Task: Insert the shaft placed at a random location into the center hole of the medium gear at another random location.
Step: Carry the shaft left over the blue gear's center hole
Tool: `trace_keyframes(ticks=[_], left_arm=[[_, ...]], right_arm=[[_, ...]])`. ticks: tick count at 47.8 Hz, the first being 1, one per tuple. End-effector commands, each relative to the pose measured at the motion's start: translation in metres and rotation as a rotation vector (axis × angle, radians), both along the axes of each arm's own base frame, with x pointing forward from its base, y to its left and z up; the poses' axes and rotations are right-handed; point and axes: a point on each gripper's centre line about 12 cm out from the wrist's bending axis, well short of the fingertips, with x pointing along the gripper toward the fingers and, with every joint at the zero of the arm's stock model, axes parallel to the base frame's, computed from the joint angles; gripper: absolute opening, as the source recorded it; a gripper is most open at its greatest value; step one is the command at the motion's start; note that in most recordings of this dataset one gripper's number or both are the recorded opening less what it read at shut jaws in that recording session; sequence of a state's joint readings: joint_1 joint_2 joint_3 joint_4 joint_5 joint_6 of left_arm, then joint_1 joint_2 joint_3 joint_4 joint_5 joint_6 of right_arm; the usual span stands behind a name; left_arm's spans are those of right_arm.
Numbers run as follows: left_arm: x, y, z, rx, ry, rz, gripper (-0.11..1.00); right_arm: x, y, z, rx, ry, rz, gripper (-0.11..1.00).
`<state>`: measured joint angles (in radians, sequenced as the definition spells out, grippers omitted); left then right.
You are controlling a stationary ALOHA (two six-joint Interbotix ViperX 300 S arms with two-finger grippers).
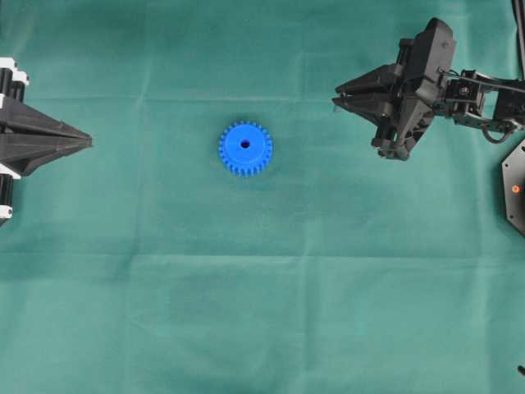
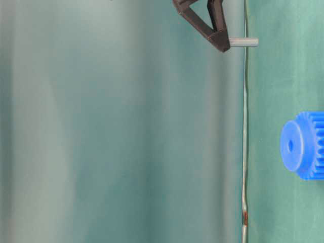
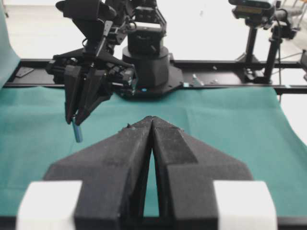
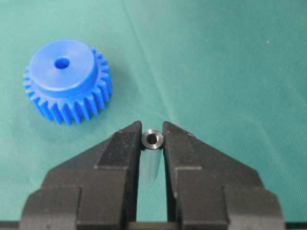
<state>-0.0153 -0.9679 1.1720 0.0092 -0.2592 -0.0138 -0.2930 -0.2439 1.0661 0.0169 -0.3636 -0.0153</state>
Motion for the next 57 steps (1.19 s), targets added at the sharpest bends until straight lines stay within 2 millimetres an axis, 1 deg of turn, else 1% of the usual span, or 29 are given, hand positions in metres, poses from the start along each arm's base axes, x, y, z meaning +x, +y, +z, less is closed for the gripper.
trace_keyframes(ticks=[1,10,16,24,36,42,50,57], left_arm=[[0.002,-0.001,0.008,0.001,-0.020,-0.003,0.00],[0.002,-0.001,0.008,0.001,-0.020,-0.003,0.00],[0.002,-0.001,0.008,0.001,-0.020,-0.003,0.00],[0.002,-0.001,0.008,0.001,-0.020,-0.003,0.00],[0.002,-0.001,0.008,0.000,-0.020,-0.004,0.00],[0.002,-0.001,0.008,0.001,-0.018,-0.004,0.00],[0.002,-0.001,0.008,0.001,-0.018,-0.004,0.00],[0.002,-0.001,0.008,0.001,-0.018,-0.004,0.00]], right_arm=[[0.005,-0.001,0.011,-0.026,-0.029,0.011,0.16],[0.009,0.003,0.013,-0.027,-0.045,0.024,0.16],[0.019,0.009,0.015,-0.028,-0.061,0.048,0.16],[0.039,0.017,0.017,-0.027,-0.072,0.086,0.16],[0.081,0.025,0.021,-0.030,-0.094,0.131,0.16],[0.100,0.026,0.021,-0.030,-0.102,0.140,0.16],[0.119,0.028,0.019,-0.030,-0.105,0.152,0.16],[0.130,0.030,0.018,-0.031,-0.109,0.160,0.16]])
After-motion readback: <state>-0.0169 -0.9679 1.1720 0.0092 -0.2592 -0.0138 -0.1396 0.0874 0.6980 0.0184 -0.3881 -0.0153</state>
